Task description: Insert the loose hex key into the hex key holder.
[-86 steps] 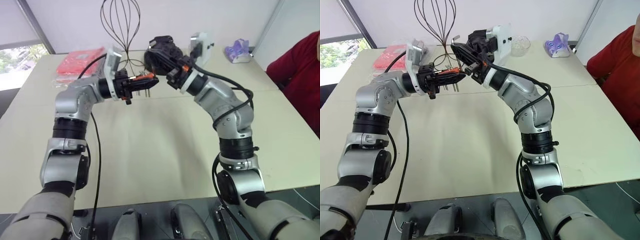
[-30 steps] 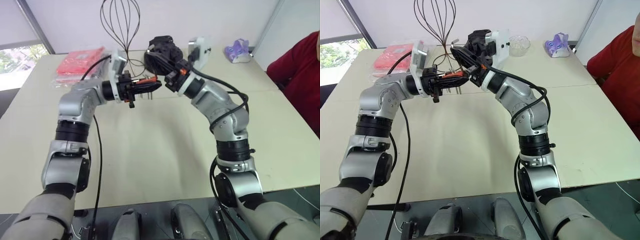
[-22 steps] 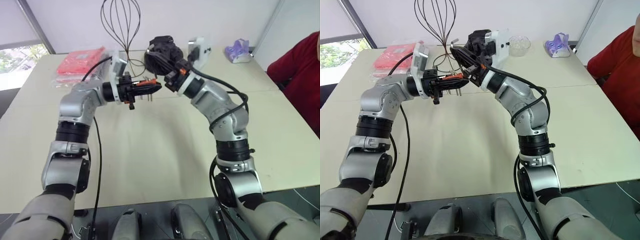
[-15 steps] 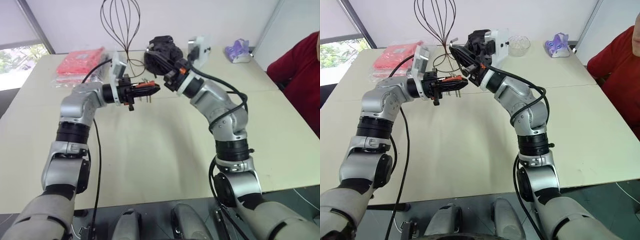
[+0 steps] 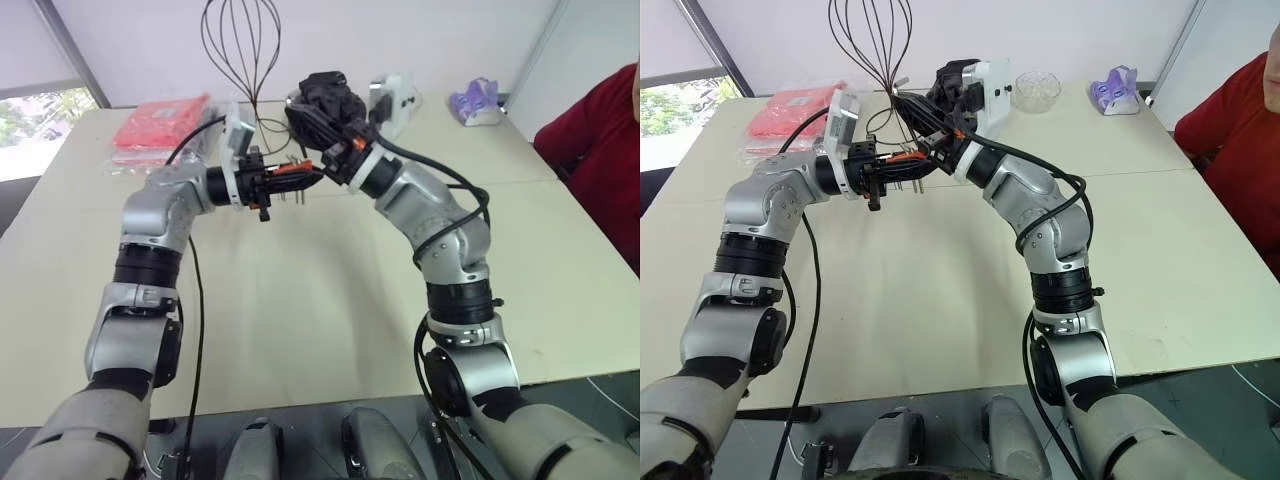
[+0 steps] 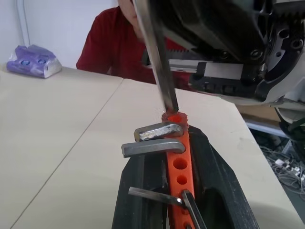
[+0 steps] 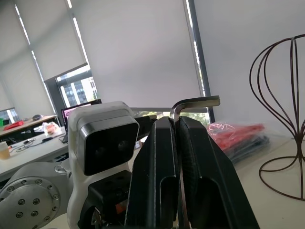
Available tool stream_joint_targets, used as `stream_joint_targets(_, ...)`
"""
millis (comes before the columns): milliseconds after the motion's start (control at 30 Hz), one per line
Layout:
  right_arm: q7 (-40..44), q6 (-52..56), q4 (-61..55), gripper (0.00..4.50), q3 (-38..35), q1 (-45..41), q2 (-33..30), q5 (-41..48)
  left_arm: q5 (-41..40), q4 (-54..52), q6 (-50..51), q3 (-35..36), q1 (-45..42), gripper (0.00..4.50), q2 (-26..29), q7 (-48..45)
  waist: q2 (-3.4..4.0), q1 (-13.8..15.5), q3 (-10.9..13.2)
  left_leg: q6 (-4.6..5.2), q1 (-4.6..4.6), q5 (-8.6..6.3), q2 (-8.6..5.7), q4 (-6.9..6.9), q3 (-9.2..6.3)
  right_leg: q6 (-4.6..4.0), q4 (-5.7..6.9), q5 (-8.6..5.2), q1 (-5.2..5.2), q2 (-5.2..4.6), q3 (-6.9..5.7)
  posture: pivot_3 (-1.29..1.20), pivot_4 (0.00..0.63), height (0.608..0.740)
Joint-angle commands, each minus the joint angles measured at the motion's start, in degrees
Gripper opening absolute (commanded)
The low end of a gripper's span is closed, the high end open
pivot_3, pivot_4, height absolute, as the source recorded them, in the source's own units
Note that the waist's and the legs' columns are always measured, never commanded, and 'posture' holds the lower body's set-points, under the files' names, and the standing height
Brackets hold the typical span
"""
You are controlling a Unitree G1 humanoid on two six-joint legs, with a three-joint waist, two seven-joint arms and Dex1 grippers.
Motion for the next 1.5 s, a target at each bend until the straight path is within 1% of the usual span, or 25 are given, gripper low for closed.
stream_joint_targets(33,0.35,-0.59,-2.06,0.05,-0.12,-0.45,0.07,0.67,-1.62,-1.55,0.19,2.03,-2.35,0.00,0.17,0.71,0.00,0.00,0.00,0.00,0.00,0.00,0.00,0.00,0.00,0.00,0.00,0.00,0.00,0.00,0.00,0.00,0.150,0.740)
stream_joint_targets(533,0.76,-1.10,-1.45,0.05,0.27,0.92,-0.19,0.03,-3.73,-2.21,1.63,3.66,-2.82,0.00,-0.27,3.16,0.00,0.01,0.00,0.00,0.00,0.00,0.00,0.00,0.00,0.00,0.00,0.00,0.00,0.00,0.00,0.00,0.150,0.740)
stream_joint_targets(867,1.24,-2.94,0.82,0.05,-0.37,0.09,-0.75,-0.71,-4.05,-5.76,4.07,2.58,-0.55,0.00,0.89,1.12,0.00,-0.02,0.00,0.00,0.00,0.00,0.00,0.00,0.00,0.00,0.00,0.00,0.00,0.00,0.00,0.00,0.150,0.740)
stream_joint_targets(1067,1.24,-2.90,0.71,0.05,-0.34,0.03,-0.60,-0.54,-3.42,-5.64,3.60,2.70,-0.33,0.00,1.15,1.85,0.00,0.01,0.00,0.00,0.00,0.00,0.00,0.00,0.00,0.00,0.00,0.00,0.00,0.00,0.00,0.00,0.150,0.740)
stream_joint_targets(1500,0.25,-3.43,1.12,0.05,-0.98,-0.53,-0.04,-0.22,-4.29,-4.53,3.38,3.04,-1.10,0.00,-0.44,3.08,0.00,0.01,0.00,0.00,0.00,0.00,0.00,0.00,0.00,0.00,0.00,0.00,0.00,0.00,0.01,0.00,0.150,0.740)
